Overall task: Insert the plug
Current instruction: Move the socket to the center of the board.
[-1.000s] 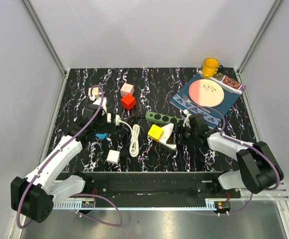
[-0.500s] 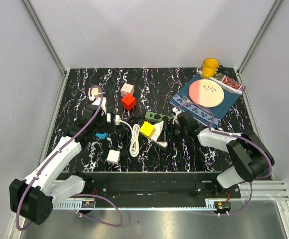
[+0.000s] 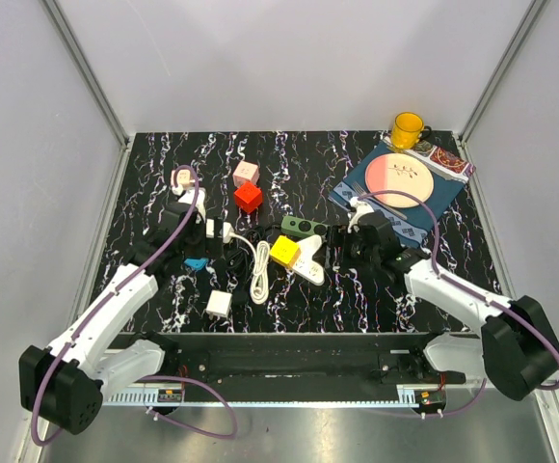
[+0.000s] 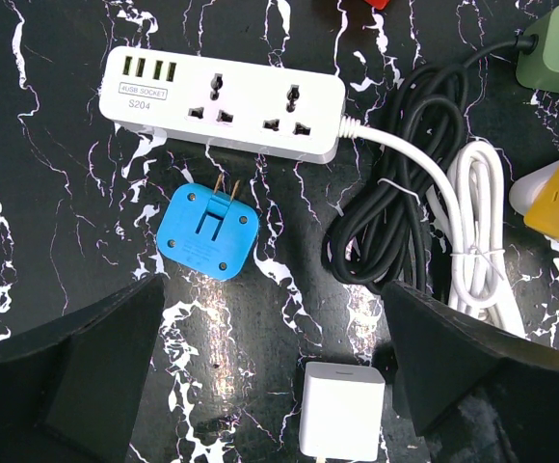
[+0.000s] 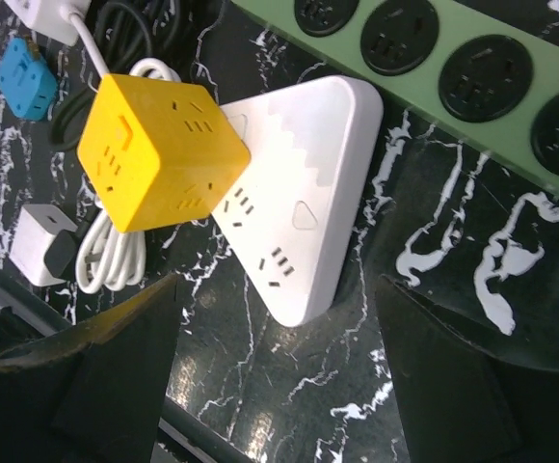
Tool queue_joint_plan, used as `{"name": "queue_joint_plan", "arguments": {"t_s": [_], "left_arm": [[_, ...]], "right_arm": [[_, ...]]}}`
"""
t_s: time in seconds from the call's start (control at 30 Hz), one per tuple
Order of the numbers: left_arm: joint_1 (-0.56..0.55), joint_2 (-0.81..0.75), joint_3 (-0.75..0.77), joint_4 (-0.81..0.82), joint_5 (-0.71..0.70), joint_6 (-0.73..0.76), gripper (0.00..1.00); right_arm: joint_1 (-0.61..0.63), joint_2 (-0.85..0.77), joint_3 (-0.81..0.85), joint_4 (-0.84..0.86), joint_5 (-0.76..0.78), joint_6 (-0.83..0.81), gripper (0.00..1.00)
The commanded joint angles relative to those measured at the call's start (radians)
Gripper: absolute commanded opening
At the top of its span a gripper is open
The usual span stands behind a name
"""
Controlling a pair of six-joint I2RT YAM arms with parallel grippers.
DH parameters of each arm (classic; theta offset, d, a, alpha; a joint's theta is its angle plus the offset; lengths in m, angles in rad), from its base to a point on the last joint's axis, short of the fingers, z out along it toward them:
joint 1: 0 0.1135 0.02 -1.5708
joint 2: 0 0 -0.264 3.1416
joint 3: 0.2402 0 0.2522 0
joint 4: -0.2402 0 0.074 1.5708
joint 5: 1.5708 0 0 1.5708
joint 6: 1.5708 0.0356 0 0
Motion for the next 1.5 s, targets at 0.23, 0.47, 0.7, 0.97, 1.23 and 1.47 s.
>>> {"name": "queue_joint_plan", "arguments": {"t_s": [0.23, 0.47, 0.7, 0.97, 1.23, 1.47], "left_arm": [[0.005, 0.026, 0.004, 0.02, 0.007, -0.009, 0.99], [0.005, 0.026, 0.006, 0.02, 0.007, -0.006, 0.99], [0.005, 0.012, 0.007, 0.02, 0.027, -0.007, 0.99], [0.005, -0.003, 0.011, 0.02, 0.047, -0.009, 0.99], [0.005, -0.011, 0.009, 0.023, 0.055, -0.007, 0.99], [0.005, -0.02, 0.004, 0.023, 0.036, -0.007, 0.99]], "right_arm": [[0.007, -0.043, 0.028, -0.101, 0.147, -0.097, 0.89], [-0.004, 0.071, 0.135, -0.163, 0.104, -0.151, 0.91], [0.0, 0.174, 0.151, -0.153, -0.051, -0.11, 0.86], [0.057, 0.306, 0.215, -0.107, -0.082, -0.097, 0.81], [0.146, 0.534, 0.457, -0.099, -0.098, -0.148, 0.78], [0.18, 0.662, 0.692, -0.179, -0.08, -0.238, 0.81]]}}
